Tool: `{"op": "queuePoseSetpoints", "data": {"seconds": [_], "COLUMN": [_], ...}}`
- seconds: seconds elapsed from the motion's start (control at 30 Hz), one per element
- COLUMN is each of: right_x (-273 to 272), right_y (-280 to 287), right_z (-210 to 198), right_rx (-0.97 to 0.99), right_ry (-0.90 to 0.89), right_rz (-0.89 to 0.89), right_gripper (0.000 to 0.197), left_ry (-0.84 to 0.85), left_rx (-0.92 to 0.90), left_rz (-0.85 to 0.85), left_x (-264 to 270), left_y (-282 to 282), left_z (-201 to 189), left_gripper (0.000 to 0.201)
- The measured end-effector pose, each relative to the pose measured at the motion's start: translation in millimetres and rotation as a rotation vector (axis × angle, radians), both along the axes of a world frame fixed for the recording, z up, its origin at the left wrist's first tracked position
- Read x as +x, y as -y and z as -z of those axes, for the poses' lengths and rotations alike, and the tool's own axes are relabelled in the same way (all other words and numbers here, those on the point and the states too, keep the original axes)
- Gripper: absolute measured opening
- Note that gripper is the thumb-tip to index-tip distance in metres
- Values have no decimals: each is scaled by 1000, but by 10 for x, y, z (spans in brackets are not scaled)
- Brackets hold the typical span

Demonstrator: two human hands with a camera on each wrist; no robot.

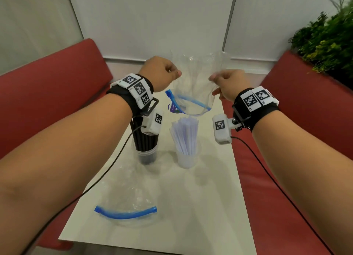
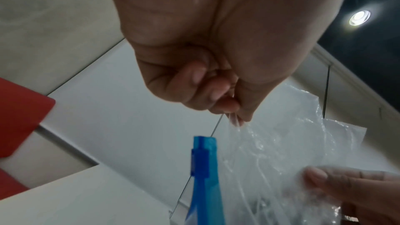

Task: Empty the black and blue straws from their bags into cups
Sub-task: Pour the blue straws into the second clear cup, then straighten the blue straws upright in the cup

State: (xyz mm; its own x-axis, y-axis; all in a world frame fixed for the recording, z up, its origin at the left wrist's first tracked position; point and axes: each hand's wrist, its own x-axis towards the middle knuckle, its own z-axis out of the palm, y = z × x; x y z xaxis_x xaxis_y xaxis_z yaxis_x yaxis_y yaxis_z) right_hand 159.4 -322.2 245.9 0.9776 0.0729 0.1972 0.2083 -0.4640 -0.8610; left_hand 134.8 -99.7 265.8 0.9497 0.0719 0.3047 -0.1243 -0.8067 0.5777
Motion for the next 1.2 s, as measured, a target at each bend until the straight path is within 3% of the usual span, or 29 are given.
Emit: {"op": "queuePoseSetpoints", "data": {"seconds": [0.2, 0.43, 0.7, 0.87, 1.03, 1.2], "right_x": [-206, -379, -406, -608, -909, -1036], "right_y": [-182, -565, -485, -634, -862, -848], "right_z": [-129, 224, 394, 891, 1643, 1942], "right_rx": [87, 75, -17, -72, -210, -356], "right_ry": [140, 85, 63, -128, -432, -556], "right_rz": [-66, -95, -97, -187, -313, -303], "right_gripper": [24, 24, 32, 29, 7, 23], "left_ry": [74, 3, -102, -311, -724, -902], "left_rx": [-135, -331, -309, -249, -170, -63], "left_rz": [-33, -41, -54, -139, -291, -375], "left_x": [-439, -778, -853, -1217, -1611, -1726], "left_y": [-389, -709, -787, -1037, -1188, -1158], "left_z": [-102, 368, 482, 952, 1707, 1980], "left_gripper": [28, 21, 25, 35, 38, 48]}}
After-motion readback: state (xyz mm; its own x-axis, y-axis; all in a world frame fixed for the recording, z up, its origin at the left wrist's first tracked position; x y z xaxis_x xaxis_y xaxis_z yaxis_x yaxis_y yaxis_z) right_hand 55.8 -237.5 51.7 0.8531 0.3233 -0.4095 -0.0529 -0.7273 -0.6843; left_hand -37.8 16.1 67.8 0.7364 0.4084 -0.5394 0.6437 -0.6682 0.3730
